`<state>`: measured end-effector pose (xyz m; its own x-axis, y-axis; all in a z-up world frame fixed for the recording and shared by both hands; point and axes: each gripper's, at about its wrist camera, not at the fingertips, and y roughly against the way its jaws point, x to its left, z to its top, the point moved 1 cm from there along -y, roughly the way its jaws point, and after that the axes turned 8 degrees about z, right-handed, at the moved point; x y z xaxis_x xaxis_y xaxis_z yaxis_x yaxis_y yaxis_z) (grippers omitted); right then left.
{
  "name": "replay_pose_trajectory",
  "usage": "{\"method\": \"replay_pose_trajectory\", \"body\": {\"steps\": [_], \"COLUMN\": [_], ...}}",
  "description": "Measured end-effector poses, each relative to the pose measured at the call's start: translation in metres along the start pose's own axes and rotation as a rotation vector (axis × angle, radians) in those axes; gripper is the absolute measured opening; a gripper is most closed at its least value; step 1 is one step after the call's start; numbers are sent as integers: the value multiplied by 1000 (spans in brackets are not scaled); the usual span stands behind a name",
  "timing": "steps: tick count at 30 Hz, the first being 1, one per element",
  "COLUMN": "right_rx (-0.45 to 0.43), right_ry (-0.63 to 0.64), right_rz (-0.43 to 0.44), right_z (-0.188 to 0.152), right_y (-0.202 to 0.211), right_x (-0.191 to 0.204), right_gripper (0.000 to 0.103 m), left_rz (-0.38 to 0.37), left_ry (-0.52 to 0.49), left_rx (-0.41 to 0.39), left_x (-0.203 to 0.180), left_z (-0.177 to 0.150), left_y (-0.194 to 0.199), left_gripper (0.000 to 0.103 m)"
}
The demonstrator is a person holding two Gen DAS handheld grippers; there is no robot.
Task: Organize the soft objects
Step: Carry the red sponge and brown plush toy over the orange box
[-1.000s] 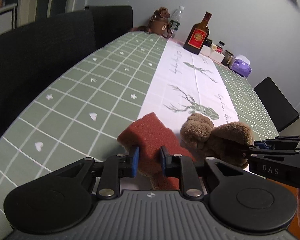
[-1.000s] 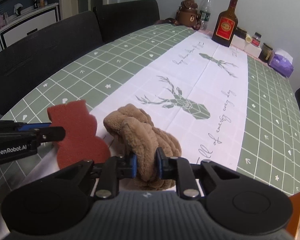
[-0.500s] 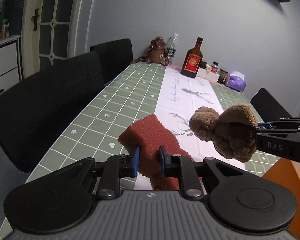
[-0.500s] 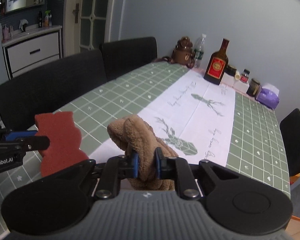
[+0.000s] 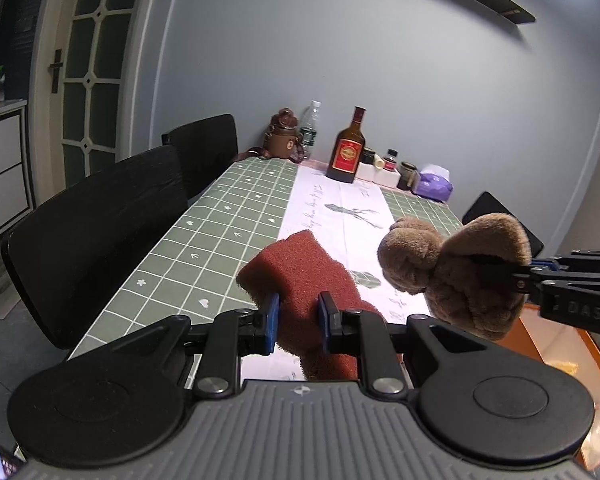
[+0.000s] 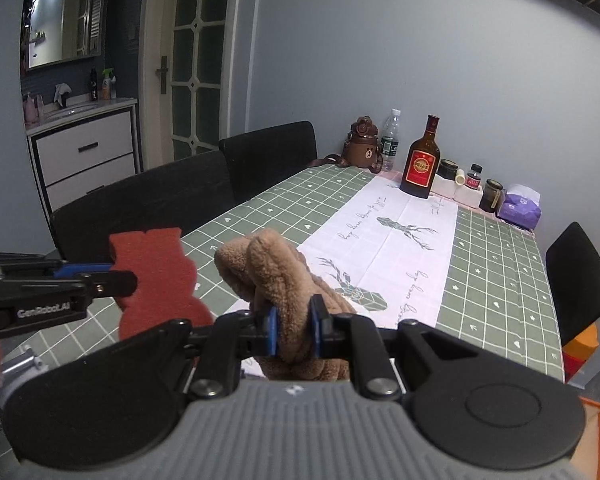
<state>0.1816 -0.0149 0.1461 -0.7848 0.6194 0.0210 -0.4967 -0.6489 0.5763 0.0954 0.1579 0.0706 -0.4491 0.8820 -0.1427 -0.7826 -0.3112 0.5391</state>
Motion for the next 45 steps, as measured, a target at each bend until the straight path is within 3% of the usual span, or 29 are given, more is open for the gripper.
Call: {"method": "replay_pose_trajectory", "body": {"steps": [14, 26, 30, 37, 45], "right_rx": [-25, -21, 13, 101, 203], "right_ry": [-8, -68, -116, -186, -217], "right_rz": [-44, -259, -326, -385, -398], "right_z": [-49, -62, -72, -91, -111], "right_y": [88, 149, 152, 132, 83], "right_x": [2, -65, -101, -168, -226], "right_gripper": [14, 14, 14, 14, 14], "left_rz": [-69, -335, -415, -447, -387], "left_ry": [-73, -182, -226, -358, -448], "left_rx": [-19, 5, 39, 126, 189], "left_x": [-41, -146, -190, -262, -301], "left_z": [-25, -19, -21, -37, -50], "left_y": [43, 47, 35, -5, -58], "left_gripper": [23, 22, 22, 22, 22]}}
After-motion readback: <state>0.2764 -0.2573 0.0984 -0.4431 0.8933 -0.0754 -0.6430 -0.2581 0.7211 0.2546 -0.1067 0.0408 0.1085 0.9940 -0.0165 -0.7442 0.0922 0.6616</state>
